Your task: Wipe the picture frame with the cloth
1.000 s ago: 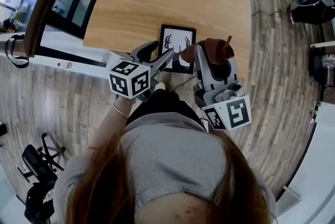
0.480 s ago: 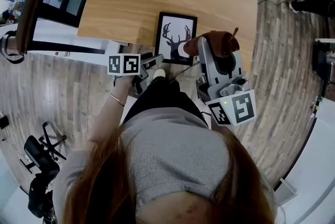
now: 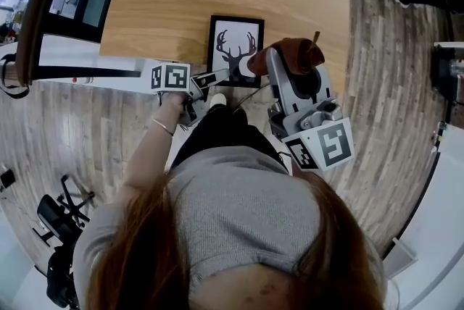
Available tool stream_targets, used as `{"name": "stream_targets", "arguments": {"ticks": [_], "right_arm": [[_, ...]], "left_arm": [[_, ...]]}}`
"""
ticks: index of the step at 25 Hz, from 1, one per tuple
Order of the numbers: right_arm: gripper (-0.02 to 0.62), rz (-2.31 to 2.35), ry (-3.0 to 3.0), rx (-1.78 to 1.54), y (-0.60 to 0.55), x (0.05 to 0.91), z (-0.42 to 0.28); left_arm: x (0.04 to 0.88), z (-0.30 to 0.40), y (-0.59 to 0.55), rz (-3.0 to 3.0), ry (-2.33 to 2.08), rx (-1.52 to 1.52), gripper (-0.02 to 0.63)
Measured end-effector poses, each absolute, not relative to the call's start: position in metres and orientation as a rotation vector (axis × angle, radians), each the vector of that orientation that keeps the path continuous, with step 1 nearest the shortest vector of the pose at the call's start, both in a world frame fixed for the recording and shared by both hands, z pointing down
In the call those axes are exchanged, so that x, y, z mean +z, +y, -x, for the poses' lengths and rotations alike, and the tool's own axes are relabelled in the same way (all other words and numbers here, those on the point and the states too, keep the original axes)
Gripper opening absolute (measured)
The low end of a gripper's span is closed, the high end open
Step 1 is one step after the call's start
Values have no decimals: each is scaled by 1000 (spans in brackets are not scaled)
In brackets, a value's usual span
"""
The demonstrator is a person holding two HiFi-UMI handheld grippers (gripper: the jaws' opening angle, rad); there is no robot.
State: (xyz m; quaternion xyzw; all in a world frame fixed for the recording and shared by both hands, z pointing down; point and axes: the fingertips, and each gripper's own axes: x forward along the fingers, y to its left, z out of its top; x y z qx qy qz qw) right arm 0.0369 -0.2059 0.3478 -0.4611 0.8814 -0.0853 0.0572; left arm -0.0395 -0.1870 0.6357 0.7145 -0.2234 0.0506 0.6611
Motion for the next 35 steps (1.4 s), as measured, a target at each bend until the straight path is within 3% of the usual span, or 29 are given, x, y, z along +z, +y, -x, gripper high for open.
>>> {"name": "stream_targets", "arguments": {"ticks": [6,8,11,14,25,35], "right_arm": [[97,1402,2676,-254,-207,347,-39],[97,1406,2677,-256,-207,348,-38],[97,1412,2677,-260,-207,350,-38],[97,1419,2675,-263,-206,350,-38],[97,1424,2644,-205,-202,338,-38],[97,1365,2550,-18,-187,275,-55]], "left_arm": [[637,28,-182,-1655,-417,133,236],[636,24,-178,-1674,-360,144,201],[628,19,-178,-1682,-288,70,93],[622,18,-179,-1695,-252,-12,70],[568,16,-182,-1736,-96,-276,49],[421,-17,-213,-2241,64,-349,49]]}}
